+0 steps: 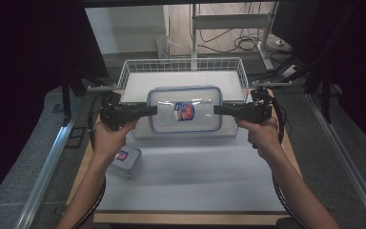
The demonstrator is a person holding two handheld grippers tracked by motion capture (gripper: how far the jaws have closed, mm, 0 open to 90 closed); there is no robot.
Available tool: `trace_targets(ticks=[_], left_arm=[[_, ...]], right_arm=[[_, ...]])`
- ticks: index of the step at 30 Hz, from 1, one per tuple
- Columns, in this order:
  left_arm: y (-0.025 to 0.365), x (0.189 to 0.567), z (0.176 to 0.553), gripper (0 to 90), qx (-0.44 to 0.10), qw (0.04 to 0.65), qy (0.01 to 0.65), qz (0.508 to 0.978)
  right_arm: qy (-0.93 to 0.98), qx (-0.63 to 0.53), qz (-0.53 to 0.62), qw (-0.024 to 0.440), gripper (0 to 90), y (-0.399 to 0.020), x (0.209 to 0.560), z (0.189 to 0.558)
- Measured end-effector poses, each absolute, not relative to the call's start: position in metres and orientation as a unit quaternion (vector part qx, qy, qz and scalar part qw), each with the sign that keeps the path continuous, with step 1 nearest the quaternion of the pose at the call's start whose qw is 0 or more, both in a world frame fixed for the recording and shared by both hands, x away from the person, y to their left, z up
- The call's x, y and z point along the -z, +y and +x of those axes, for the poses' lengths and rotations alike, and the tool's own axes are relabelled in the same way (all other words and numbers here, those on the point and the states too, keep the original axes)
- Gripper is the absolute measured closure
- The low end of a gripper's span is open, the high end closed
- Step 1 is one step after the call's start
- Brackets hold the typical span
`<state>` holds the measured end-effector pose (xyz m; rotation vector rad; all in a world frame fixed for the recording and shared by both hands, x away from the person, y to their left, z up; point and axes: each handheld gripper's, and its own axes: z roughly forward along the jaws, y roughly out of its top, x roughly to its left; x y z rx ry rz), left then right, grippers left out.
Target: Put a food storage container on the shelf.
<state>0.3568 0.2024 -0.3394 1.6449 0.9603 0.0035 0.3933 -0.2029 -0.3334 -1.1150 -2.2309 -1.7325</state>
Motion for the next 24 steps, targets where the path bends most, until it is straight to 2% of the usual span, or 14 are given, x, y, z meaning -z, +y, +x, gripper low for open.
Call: trace_targets(ticks=[8, 24], left_arm=[[0.207, 0.320, 0.375, 51.5, -0.010, 0.582, 0.411, 0.702], [0.209, 0.320, 0.417, 51.3, 0.001, 0.593, 0.426, 0.683]], right_arm=[[-0.726, 0.579, -0.368, 0.055, 56.1, -0.198, 0.321, 0.413], [-0.715, 0.578, -0.392, 0.043, 55.6, -0.193, 0.311, 0.448]])
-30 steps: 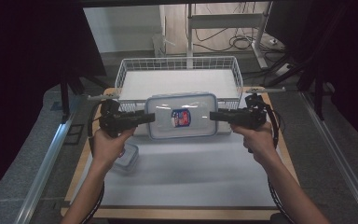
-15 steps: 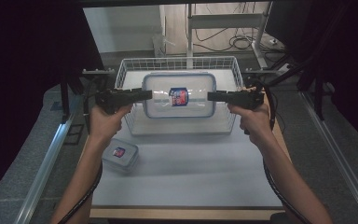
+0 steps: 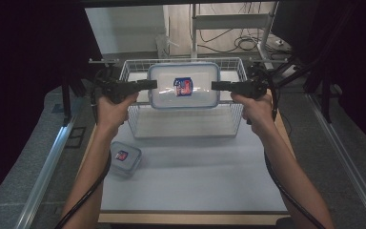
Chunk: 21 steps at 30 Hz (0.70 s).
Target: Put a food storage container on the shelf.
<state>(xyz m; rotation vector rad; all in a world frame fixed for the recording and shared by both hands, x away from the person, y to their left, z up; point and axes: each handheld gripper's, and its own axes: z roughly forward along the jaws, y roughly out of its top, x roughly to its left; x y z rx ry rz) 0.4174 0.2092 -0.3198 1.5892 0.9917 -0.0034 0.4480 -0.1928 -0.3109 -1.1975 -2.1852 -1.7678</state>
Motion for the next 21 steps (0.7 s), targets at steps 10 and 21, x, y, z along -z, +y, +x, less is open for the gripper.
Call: trace_targets(ticks=[10, 21], left_arm=[[0.209, 0.318, 0.434, 50.9, 0.003, 0.592, 0.441, 0.674], [0.210, 0.322, 0.440, 50.4, 0.003, 0.601, 0.457, 0.656]], right_arm=[[-0.708, 0.578, -0.402, 0.048, 55.2, -0.192, 0.312, 0.467], [-0.713, 0.569, -0.408, 0.046, 54.0, -0.188, 0.309, 0.477]])
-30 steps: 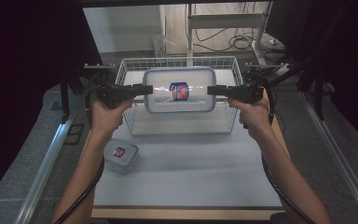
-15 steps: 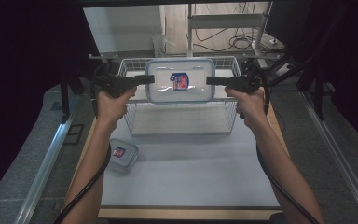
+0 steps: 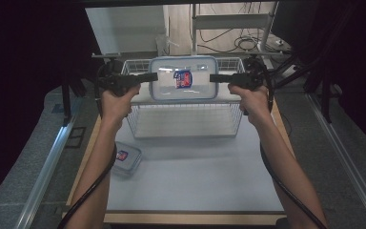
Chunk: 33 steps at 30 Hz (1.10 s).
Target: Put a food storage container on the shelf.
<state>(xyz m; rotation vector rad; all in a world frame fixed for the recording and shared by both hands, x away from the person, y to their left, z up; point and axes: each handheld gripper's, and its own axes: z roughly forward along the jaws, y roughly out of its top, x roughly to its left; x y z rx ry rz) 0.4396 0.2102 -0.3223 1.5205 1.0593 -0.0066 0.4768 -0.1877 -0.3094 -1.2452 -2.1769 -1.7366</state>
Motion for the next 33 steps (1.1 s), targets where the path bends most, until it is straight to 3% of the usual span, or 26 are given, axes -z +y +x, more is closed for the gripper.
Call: trace_targets(ticks=[13, 18, 20, 23, 29, 33], left_arm=[[0.205, 0.323, 0.446, 47.4, -0.013, 0.596, 0.479, 0.645], [0.204, 0.325, 0.451, 46.6, -0.012, 0.592, 0.490, 0.640], [0.203, 0.325, 0.452, 44.4, -0.033, 0.580, 0.496, 0.645], [0.203, 0.326, 0.451, 48.1, -0.065, 0.562, 0.501, 0.655], [0.203, 0.320, 0.440, 46.6, -0.106, 0.566, 0.485, 0.658], [0.200, 0.316, 0.420, 55.9, -0.141, 0.559, 0.457, 0.677]], right_arm=[[-0.707, 0.572, -0.414, 0.029, 49.6, -0.182, 0.312, 0.484], [-0.711, 0.566, -0.418, -0.003, 48.8, -0.179, 0.310, 0.485], [-0.721, 0.557, -0.411, -0.018, 49.3, -0.176, 0.309, 0.485], [-0.731, 0.541, -0.413, -0.052, 48.5, -0.173, 0.309, 0.484], [-0.725, 0.551, -0.409, -0.054, 50.4, -0.175, 0.311, 0.484], [-0.731, 0.551, -0.396, -0.073, 53.1, -0.179, 0.309, 0.477]])
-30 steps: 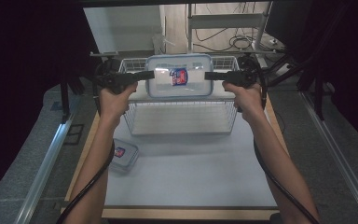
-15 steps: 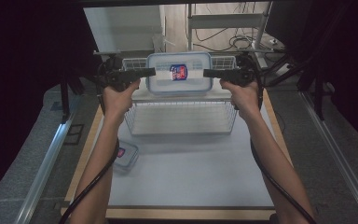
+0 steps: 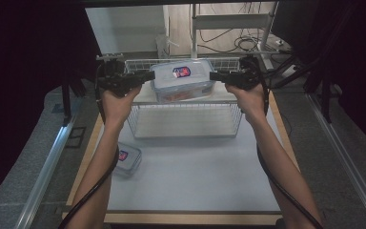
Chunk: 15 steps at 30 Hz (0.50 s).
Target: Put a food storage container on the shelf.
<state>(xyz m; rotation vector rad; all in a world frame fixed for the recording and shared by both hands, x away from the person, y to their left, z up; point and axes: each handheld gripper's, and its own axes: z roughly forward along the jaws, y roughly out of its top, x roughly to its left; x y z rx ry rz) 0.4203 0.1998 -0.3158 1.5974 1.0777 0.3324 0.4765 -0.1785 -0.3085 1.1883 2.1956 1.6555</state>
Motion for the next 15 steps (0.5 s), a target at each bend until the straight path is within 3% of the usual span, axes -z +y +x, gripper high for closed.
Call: trace_targets(ticks=[8, 15], left_arm=[[0.188, 0.331, 0.379, 88.9, -0.171, 0.549, 0.398, 0.715], [0.170, 0.355, 0.380, 89.9, -0.150, 0.532, 0.389, 0.737]], right_arm=[[0.742, -0.546, 0.372, 0.109, 65.7, -0.185, 0.309, 0.455], [0.750, -0.541, 0.360, 0.122, 69.0, -0.186, 0.320, 0.439]])
